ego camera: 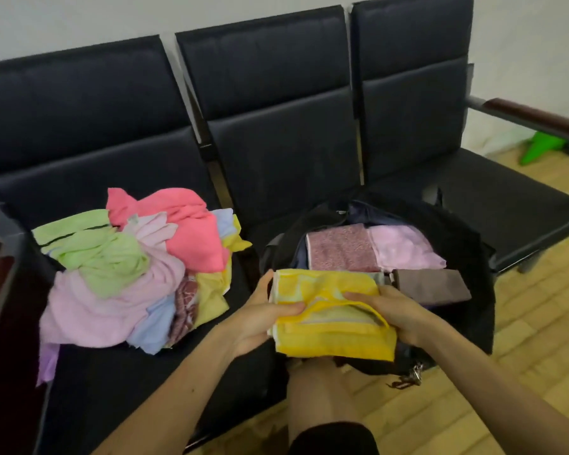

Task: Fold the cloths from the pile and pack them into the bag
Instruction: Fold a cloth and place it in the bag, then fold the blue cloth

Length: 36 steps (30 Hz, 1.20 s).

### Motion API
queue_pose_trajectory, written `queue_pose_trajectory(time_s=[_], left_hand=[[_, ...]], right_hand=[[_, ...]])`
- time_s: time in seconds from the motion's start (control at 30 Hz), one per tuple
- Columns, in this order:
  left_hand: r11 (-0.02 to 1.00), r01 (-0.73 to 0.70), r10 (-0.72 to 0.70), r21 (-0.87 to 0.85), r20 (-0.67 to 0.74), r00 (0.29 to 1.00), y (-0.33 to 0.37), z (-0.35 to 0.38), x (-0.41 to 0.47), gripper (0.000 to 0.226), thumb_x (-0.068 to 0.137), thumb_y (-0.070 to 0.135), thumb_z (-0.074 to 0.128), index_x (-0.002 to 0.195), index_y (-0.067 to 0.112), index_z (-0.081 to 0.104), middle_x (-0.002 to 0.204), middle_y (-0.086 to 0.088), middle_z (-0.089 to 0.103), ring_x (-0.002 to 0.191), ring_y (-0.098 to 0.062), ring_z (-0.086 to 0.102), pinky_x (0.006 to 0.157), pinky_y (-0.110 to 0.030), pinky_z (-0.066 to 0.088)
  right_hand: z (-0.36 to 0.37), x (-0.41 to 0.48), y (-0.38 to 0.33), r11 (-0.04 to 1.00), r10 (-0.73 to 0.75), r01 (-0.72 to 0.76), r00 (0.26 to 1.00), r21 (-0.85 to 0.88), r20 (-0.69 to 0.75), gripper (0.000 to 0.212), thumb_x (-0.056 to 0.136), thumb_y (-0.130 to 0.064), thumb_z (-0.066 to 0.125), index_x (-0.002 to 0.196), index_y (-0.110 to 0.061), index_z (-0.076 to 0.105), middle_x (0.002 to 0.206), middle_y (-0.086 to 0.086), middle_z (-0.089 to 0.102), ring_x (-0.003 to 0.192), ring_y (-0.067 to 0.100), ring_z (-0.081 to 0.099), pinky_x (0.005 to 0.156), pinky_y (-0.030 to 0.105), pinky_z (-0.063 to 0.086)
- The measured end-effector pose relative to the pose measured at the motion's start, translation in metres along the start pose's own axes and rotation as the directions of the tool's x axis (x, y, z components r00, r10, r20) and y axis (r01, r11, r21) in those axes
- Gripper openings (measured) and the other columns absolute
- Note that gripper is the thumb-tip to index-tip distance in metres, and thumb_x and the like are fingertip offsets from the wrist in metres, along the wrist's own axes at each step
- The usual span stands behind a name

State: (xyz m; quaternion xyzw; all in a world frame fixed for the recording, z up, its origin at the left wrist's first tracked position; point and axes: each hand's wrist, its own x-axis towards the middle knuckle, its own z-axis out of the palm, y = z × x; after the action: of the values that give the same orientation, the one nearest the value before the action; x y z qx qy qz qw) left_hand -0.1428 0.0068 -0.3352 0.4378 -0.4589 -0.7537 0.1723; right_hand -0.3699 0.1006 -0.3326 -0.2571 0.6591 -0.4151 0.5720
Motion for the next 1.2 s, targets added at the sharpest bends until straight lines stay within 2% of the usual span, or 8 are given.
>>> queue_pose_trajectory(time_s=[0.17,0.3,0.43,0.57,0.67,0.77,1.0,1.2], left_hand=[[0.993,-0.014,0.010,0.119,0.040,0.999,0.040,0.029,0.092,0.069,0.088,0.008,0.072,0.146,0.031,0.044,0.128,0.008,0.065,0.112,-0.016,0.066,0.094,-0.042,0.056],[0.974,0.017,-0.016,0.224,-0.008,1.000,0.041,0.037,0.158,0.065,0.089,0.018,0.074,0.147,0.027,0.046,0.148,0.001,0.047,0.118,-0.016,0.061,0.094,-0.038,0.054],[0.956,0.012,-0.013,0.293,-0.001,1.000,0.030,0.039,0.207,0.082,0.081,0.021,0.081,0.151,0.017,0.038,0.133,0.002,0.060,0.111,-0.010,0.063,0.083,-0.021,0.054],[0.893,-0.032,0.050,0.448,-0.028,0.998,0.020,0.031,0.243,0.104,0.070,0.015,0.090,0.154,0.020,0.030,0.131,0.003,0.059,0.119,-0.011,0.058,0.101,-0.028,0.049],[0.735,-0.042,0.102,0.677,-0.049,0.994,0.016,0.025,0.262,0.116,0.064,0.030,0.093,0.156,0.032,0.023,0.150,-0.005,0.043,0.138,-0.024,0.043,0.112,-0.037,0.039],[0.551,-0.033,0.153,0.834,-0.062,0.986,0.007,0.025,0.269,0.105,0.079,0.022,0.084,0.157,0.035,0.015,0.158,-0.009,0.026,0.146,-0.027,0.028,0.111,-0.030,0.033],[0.503,-0.035,0.156,0.863,-0.051,0.986,-0.003,0.021,0.272,0.093,0.087,0.021,0.076,0.157,0.038,0.016,0.158,-0.010,0.026,0.144,-0.029,0.031,0.110,-0.034,0.036],[0.426,-0.239,0.464,0.872,0.016,0.886,0.024,0.011,0.209,0.034,0.095,0.019,0.065,0.129,0.022,0.061,0.139,0.004,0.045,0.115,-0.013,0.057,0.100,-0.031,0.047]], right_hand=[[-0.054,0.057,-0.051,1.000,-0.031,0.030,0.992,-0.009,-0.123,0.021,0.083,-0.017,0.078,0.100,-0.010,0.068,0.091,0.009,0.076,0.089,0.028,0.073,0.083,0.045,0.059],[-0.084,0.120,-0.061,0.972,-0.054,0.009,0.982,-0.236,-0.182,0.051,0.078,-0.026,0.083,0.120,-0.005,0.062,0.106,0.010,0.071,0.096,0.024,0.069,0.089,0.041,0.057],[-0.099,0.172,-0.050,0.966,-0.041,-0.018,0.975,-0.258,-0.219,0.036,0.086,-0.004,0.073,0.119,0.001,0.061,0.095,0.010,0.066,0.078,0.016,0.062,0.065,0.025,0.054],[-0.103,0.208,-0.035,0.963,-0.141,0.084,0.967,-0.258,-0.210,0.079,0.061,-0.022,0.094,0.129,-0.014,0.055,0.109,0.006,0.069,0.103,0.025,0.067,0.088,0.038,0.056],[-0.102,0.224,-0.030,0.919,-0.169,0.072,0.960,-0.387,-0.224,0.088,0.070,-0.009,0.088,0.143,-0.021,0.041,0.113,0.007,0.060,0.105,0.025,0.060,0.090,0.037,0.052],[-0.102,0.236,-0.021,0.860,-0.165,0.028,0.960,-0.510,-0.225,0.091,0.073,-0.009,0.086,0.148,-0.022,0.036,0.127,0.012,0.054,0.117,0.031,0.054,0.093,0.040,0.049],[-0.103,0.245,-0.017,0.756,-0.112,-0.059,0.970,-0.652,-0.218,0.096,0.072,-0.024,0.088,0.151,-0.023,0.032,0.145,0.013,0.048,0.129,0.034,0.048,0.104,0.044,0.046],[-0.074,0.199,-0.040,0.544,-0.361,0.005,0.904,-0.839,-0.229,0.059,0.087,-0.031,0.071,0.140,-0.016,0.049,0.141,0.015,0.045,0.130,0.036,0.039,0.106,0.038,0.032]])
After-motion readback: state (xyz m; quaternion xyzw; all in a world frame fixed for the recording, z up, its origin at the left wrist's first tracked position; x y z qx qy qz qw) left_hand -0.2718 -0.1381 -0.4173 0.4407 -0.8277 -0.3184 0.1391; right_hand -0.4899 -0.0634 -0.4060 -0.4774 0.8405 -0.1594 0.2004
